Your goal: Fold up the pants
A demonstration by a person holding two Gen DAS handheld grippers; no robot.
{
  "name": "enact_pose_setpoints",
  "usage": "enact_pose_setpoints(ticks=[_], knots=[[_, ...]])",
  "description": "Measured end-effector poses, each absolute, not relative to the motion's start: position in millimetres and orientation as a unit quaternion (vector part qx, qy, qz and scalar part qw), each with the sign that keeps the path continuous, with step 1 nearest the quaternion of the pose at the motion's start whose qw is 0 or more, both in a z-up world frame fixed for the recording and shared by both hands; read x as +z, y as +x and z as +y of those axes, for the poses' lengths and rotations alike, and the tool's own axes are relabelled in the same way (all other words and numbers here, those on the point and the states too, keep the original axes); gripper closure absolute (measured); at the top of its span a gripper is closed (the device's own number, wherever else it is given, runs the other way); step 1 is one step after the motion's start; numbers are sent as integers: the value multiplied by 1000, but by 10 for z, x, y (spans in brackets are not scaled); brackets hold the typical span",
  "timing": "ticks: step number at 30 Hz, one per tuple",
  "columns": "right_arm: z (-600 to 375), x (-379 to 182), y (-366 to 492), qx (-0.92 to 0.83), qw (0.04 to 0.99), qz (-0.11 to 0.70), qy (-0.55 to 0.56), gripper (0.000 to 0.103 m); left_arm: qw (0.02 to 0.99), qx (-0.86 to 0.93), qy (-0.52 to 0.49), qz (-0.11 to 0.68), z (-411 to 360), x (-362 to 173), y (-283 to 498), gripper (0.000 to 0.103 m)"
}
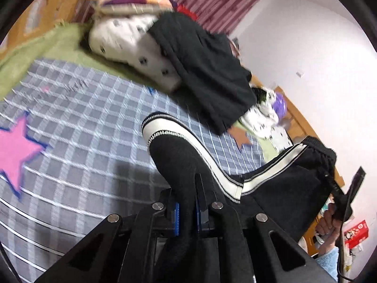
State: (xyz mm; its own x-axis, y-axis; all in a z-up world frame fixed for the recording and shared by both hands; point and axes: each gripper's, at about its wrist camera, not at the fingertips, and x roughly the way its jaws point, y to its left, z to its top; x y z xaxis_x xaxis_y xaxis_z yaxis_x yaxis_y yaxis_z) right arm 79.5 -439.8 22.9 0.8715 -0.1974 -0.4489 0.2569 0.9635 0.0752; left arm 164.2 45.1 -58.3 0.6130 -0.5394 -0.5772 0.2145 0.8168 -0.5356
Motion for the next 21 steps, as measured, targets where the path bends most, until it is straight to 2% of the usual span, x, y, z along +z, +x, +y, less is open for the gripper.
enact_pose_setpoints(ticks=[4, 8, 14, 17, 19, 21], knots=[[-3991, 417, 878, -55, 976, 192, 85, 90, 902, -160, -176, 361, 956, -440, 1588, 94], [-3690, 163, 1072, -14, 972, 212, 97, 90, 908, -107, -154, 374, 1479, -626, 1638, 93], [-3684, -906, 1375, -62, 927, 367, 42, 89, 872, -58, -172, 455, 1863, -1354, 1795, 93], [-4100, -1432, 1385, -84, 880, 454, 116, 85, 848, -60, -199, 487, 1976, -1537, 1895, 92], [-4273, -1598, 1335, -70, 860, 474, 174, 83, 835, -60, -231, 496, 2043, -1572, 1910, 90], [-4248, -1569, 1265, -75, 860, 479, 163, 78, 833, -52, -230, 500, 2046, -1555, 1895, 85]])
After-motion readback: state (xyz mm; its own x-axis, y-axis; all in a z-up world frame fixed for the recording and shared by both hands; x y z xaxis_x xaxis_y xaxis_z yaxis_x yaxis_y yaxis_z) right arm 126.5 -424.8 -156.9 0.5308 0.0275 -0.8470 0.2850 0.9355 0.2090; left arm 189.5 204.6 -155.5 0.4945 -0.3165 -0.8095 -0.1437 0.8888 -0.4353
